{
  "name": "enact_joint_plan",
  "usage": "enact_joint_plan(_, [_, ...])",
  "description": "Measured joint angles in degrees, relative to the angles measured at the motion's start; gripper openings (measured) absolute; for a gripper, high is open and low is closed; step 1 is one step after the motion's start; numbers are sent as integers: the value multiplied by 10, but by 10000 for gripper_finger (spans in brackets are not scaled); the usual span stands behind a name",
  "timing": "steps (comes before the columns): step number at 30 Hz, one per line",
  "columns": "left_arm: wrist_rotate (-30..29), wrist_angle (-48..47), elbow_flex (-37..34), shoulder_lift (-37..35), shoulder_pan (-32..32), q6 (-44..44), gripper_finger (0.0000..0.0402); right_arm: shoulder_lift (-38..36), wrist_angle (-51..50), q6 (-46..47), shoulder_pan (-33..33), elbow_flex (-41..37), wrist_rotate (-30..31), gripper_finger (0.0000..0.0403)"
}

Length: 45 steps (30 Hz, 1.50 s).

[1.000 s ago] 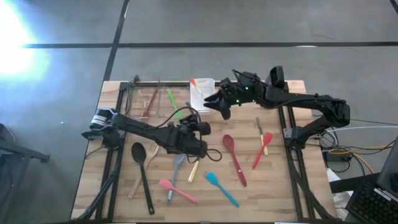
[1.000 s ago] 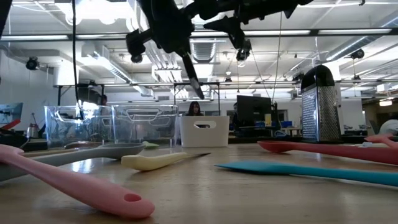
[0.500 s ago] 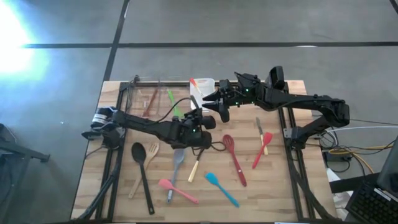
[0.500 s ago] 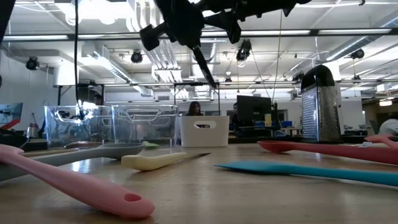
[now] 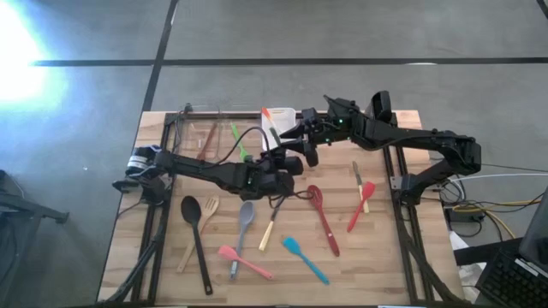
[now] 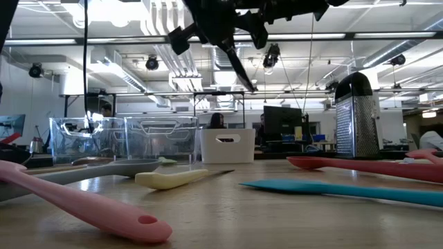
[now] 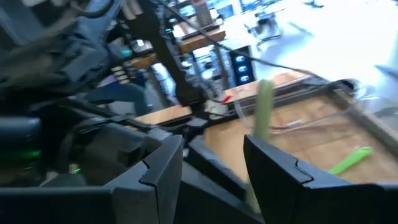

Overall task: Pick & Place Kitchen Items
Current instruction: Put the green table knife into the white bin

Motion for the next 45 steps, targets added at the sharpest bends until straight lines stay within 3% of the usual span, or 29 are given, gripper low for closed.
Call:
enact_joint_plan(15, [4,23,-21,-1,-35,-33,52,-19,-11,-18,-57,0,-169,164])
enact_joint_plan(21, [-4,59,-56,-10,-39,-32,52,-19,-22,-27,-60,0,-184,164])
enact_joint_plan(30, [5,214,-115,-26,-46,92,52,-14,-54,-57,-71,0,-186,164])
enact_joint_plan(45, [62,321,-133,-36,-43,185,52,-8,-79,-85,-90,0,-250,164])
